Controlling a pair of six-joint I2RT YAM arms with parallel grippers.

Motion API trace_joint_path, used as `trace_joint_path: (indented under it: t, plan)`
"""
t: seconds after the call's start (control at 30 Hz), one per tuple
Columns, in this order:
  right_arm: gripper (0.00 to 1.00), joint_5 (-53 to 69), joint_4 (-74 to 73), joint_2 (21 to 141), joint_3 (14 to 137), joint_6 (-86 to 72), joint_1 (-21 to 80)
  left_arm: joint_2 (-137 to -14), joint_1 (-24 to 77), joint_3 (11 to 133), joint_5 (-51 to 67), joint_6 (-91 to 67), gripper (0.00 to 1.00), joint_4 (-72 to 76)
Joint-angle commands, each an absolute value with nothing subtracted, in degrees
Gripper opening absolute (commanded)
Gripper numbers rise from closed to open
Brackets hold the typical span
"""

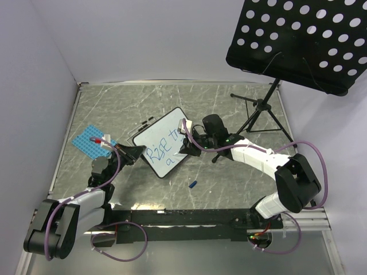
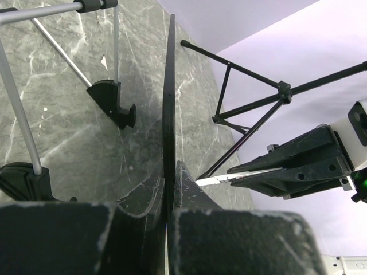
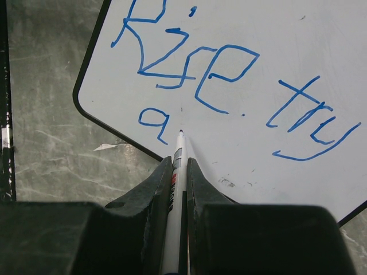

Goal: Write a sentence on the whiteboard

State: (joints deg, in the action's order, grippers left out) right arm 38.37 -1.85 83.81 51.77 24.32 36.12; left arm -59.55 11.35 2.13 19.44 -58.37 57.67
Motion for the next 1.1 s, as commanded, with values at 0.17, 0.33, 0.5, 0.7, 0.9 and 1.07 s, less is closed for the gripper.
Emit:
trace_joint_path:
  t: [0.17,0.33,0.5,0.7,0.9,1.07]
  plan:
    - [0.00,39.2,2.1,84.5,53.5,24.2,35.9,-58.6,11.8,-2.6,20.7,-58.8,0.01,62.9]
    - [0.00,39.1,2.6,84.6,53.4,24.0,35.9,-58.7,11.7,-2.6,20.7,-58.8,0.01,63.1]
    - [0.00,38.8,2.9,85.0,53.5,23.9,35.9,-58.7,11.8,-2.3,20.8,-58.9,0.01,63.0]
    - [0.00,38.8,3.3,85.5,53.7,23.7,35.8,-59.0,11.9,-2.2,21.0,-58.9,0.01,63.1]
    - [0.00,39.0,3.5,85.6,53.6,23.6,35.9,-58.8,11.9,-2.0,20.8,-58.7,0.01,62.7]
    - [0.00,39.2,3.6,85.6,53.6,23.4,35.8,-59.3,11.9,-2.0,21.0,-58.9,0.01,63.2]
